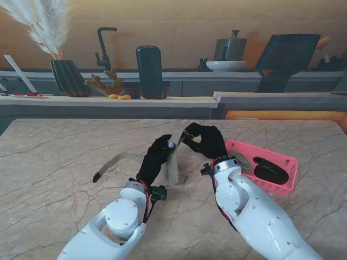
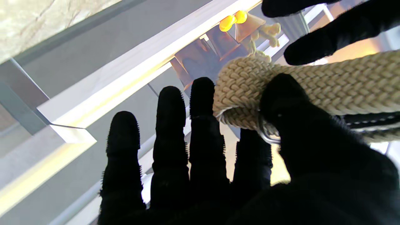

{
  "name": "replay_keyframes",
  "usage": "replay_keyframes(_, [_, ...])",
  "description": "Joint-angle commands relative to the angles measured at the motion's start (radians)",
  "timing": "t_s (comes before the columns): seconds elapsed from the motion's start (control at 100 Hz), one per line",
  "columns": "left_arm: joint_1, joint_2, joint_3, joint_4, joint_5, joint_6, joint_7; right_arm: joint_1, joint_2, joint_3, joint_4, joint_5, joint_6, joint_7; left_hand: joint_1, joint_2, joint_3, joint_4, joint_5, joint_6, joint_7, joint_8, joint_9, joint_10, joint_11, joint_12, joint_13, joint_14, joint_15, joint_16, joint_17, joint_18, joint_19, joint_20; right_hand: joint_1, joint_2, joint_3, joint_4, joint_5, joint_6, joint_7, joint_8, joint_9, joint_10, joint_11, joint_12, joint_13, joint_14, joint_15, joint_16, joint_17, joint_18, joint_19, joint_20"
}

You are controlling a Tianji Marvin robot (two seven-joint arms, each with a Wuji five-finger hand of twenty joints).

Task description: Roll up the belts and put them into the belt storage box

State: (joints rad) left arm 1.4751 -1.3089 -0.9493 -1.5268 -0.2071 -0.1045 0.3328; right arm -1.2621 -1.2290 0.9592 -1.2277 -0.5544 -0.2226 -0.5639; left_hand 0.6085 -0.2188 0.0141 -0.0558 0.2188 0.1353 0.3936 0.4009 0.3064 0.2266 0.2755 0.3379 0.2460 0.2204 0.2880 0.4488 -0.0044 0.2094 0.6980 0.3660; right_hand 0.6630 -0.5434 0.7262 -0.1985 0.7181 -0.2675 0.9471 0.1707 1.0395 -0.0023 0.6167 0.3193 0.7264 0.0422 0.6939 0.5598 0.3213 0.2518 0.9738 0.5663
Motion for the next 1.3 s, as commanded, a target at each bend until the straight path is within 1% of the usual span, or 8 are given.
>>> replay_keyframes(0.0, [-0.006,-0.002,0.009,0.017,0.033,-0.02,0.002,-0.013,-0.027,-0.004,-0.023,0.022,0.017,0.003,-0.046,-0.048,-0.013,0.035,-0.031,-0.046,-0.027,-0.018,-0.044,-0.041,-0.022,-0.031,-0.021,-0.05,-0.026,-0.031,-0.008,-0.063,-0.027,-0.024,0.05,0.084,0.048,0.007,0.086,-0.016,0.128,0.052,-0.017,-0.001,0.026,0.013,0.02,0.003,0.029,0.014,0.002,0.011,0.035,-0.018])
replay_keyframes(0.2, [-0.02,0.002,0.024,0.053,0.13,-0.069,0.021,-0.022,-0.052,-0.003,-0.049,0.108,0.066,-0.003,-0.047,-0.09,0.012,0.034,-0.067,-0.044,-0.022,-0.045,-0.095,-0.043,-0.028,-0.056,-0.047,-0.063,-0.047,-0.057,-0.01,-0.102,-0.066,-0.043,0.054,0.086,0.047,0.012,0.086,-0.008,0.124,0.058,-0.022,0.005,0.037,0.015,0.023,0.006,0.045,0.021,0.005,0.014,0.049,-0.019])
replay_keyframes(0.24, [-0.024,0.002,0.027,0.059,0.15,-0.066,0.027,-0.025,-0.056,-0.003,-0.056,0.125,0.074,-0.002,-0.134,-0.141,0.214,0.011,-0.073,-0.041,-0.009,-0.1,-0.109,-0.041,-0.02,-0.064,-0.054,-0.063,-0.046,-0.068,-0.009,-0.107,-0.077,-0.046,0.055,0.086,0.047,0.013,0.086,-0.004,0.124,0.059,-0.021,0.008,0.039,0.015,0.024,0.006,0.048,0.022,0.007,0.014,0.052,-0.019])
replay_keyframes(0.44, [-0.053,0.001,0.048,0.102,0.236,-0.062,0.047,-0.048,-0.066,-0.005,-0.104,0.231,0.109,0.051,-0.153,-0.16,0.287,0.003,-0.069,-0.046,-0.119,-0.149,-0.121,-0.043,-0.058,-0.099,-0.082,-0.065,-0.034,-0.074,-0.024,-0.13,-0.082,-0.049,0.061,0.08,0.052,0.017,0.094,0.01,0.121,0.066,-0.016,0.02,0.048,0.015,0.028,0.013,0.057,0.026,0.006,0.021,0.058,-0.022])
replay_keyframes(0.91, [-0.066,-0.027,0.066,0.12,0.252,-0.028,0.13,-0.04,-0.043,-0.097,-0.082,0.283,0.014,0.217,-0.057,-0.06,0.181,0.014,-0.085,-0.09,-0.395,-0.135,-0.132,-0.071,-0.097,-0.053,-0.111,-0.073,0.014,-0.052,-0.035,-0.138,-0.087,-0.05,0.068,0.051,0.062,0.014,0.135,0.026,0.093,0.084,0.014,0.045,0.042,-0.001,0.053,0.029,0.059,0.036,-0.003,0.05,0.052,-0.023])
replay_keyframes(1.13, [-0.052,-0.041,0.054,0.091,0.176,0.019,0.149,-0.019,-0.031,-0.127,-0.042,0.177,-0.082,0.197,0.24,0.108,0.17,0.022,-0.052,-0.061,0.123,0.106,0.075,-0.092,0.148,0.002,0.109,-0.08,0.145,-0.016,0.08,-0.084,0.174,0.073,0.06,0.042,0.064,0.009,0.139,0.003,0.082,0.095,0.026,0.039,0.037,-0.003,0.073,0.02,0.054,0.041,0.007,0.046,0.052,-0.019])
replay_keyframes(1.22, [-0.045,-0.053,0.05,0.079,0.134,0.023,0.175,-0.018,-0.022,-0.126,-0.041,0.139,-0.109,0.195,0.561,0.172,-0.029,-0.024,0.111,-0.08,0.399,0.053,0.311,-0.089,0.224,0.034,0.295,-0.04,0.279,0.022,0.196,-0.043,0.303,0.135,0.057,0.035,0.065,0.007,0.141,-0.003,0.08,0.096,0.031,0.043,0.037,-0.001,0.082,0.018,0.053,0.043,0.012,0.042,0.051,-0.017])
replay_keyframes(1.29, [-0.036,-0.058,0.043,0.062,0.092,0.023,0.183,-0.021,-0.012,-0.121,-0.046,0.11,-0.116,0.198,0.642,0.184,-0.051,-0.028,0.22,-0.098,0.509,0.054,0.475,-0.077,0.27,0.049,0.441,-0.011,0.373,0.046,0.307,-0.01,0.39,0.168,0.056,0.027,0.068,0.009,0.14,-0.003,0.077,0.095,0.033,0.05,0.04,0.002,0.09,0.016,0.053,0.045,0.018,0.041,0.052,-0.016])
